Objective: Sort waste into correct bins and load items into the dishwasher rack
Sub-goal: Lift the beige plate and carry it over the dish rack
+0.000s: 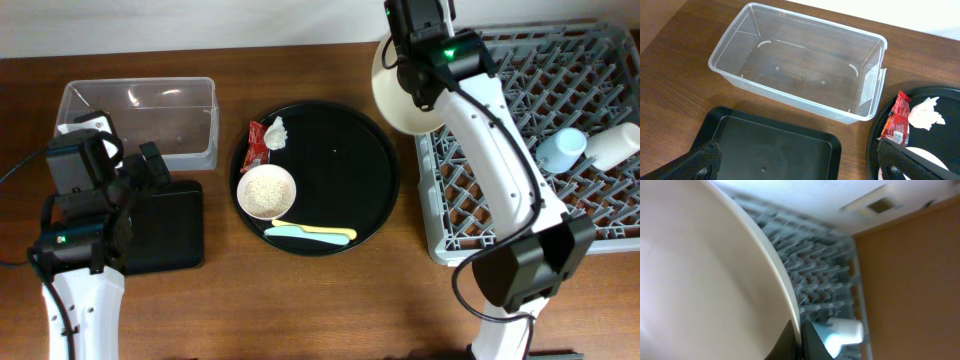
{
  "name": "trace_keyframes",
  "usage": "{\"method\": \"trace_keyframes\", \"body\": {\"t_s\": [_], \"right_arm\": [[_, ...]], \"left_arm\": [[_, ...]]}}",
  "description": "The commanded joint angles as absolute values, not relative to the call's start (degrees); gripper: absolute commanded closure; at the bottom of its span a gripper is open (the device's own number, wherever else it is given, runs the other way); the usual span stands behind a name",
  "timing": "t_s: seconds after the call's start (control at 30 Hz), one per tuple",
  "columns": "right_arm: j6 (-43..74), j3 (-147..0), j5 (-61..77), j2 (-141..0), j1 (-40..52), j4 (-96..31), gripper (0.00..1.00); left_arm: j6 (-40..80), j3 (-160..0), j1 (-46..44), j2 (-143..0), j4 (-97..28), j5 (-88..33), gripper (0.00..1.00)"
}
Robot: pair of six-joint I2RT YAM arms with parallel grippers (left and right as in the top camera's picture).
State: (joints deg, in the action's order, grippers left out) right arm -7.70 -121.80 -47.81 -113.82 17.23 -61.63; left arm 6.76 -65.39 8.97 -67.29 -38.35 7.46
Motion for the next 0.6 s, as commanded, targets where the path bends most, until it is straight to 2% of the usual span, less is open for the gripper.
{"method": "trace_keyframes", "body": {"t_s": [0.0, 0.3, 0.57], "right_arm": [[-16.4, -122.6, -55.0, -110.0, 16.4, -58.2, 0.96], [-34.0, -122.6, -55.4, -110.0, 7.3, -48.0, 0.96], [-50.0, -122.6, -55.3, -110.0, -0.5, -44.5, 0.96]], "left_arm": [[7.5, -66.3, 9.2, -67.2, -38.3, 6.9, 0.00], [7.5, -66.3, 9.2, -67.2, -38.3, 6.9, 0.00], [7.5, -66.3, 9.2, -67.2, -38.3, 6.9, 0.00]]}}
